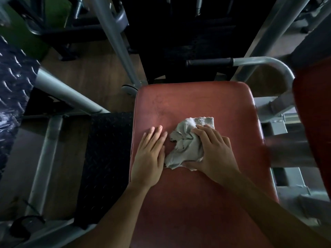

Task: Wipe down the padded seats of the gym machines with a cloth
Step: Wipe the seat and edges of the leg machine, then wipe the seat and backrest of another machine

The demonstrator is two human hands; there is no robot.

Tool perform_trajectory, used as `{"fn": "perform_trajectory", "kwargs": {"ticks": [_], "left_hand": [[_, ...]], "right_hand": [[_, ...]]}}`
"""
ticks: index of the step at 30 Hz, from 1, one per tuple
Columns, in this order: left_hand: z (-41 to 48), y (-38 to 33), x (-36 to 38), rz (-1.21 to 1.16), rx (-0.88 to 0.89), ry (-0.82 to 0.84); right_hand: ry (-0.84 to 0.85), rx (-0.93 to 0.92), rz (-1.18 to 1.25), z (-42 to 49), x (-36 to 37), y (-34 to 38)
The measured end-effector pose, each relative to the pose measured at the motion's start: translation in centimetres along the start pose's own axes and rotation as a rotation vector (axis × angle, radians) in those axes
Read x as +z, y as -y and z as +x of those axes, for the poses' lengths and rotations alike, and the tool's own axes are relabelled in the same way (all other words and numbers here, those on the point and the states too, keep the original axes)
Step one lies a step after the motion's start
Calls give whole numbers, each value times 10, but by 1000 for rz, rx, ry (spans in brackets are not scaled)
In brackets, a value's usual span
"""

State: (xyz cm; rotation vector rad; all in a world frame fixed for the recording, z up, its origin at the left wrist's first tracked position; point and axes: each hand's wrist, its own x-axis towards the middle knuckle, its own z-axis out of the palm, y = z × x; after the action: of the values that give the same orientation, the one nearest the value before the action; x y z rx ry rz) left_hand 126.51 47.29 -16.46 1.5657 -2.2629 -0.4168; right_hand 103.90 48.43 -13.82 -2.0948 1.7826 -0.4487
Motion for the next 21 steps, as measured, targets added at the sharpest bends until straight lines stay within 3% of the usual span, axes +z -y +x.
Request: {"fn": "perform_trajectory", "kwargs": {"ticks": [7,11,16,21], "left_hand": [[-1,2,2,-22,6,-13],[-2,1,1,-29,-4,-6],[-2,-8,-12,-164,-108,61],[-16,-31,-87,-347,-219,57]], "right_hand": [[-136,47,32,3,2,-1],[-81,22,255,-6,0,1],[47,84,190,-19,-17,9],[99,145,319,-38,-63,40]]}}
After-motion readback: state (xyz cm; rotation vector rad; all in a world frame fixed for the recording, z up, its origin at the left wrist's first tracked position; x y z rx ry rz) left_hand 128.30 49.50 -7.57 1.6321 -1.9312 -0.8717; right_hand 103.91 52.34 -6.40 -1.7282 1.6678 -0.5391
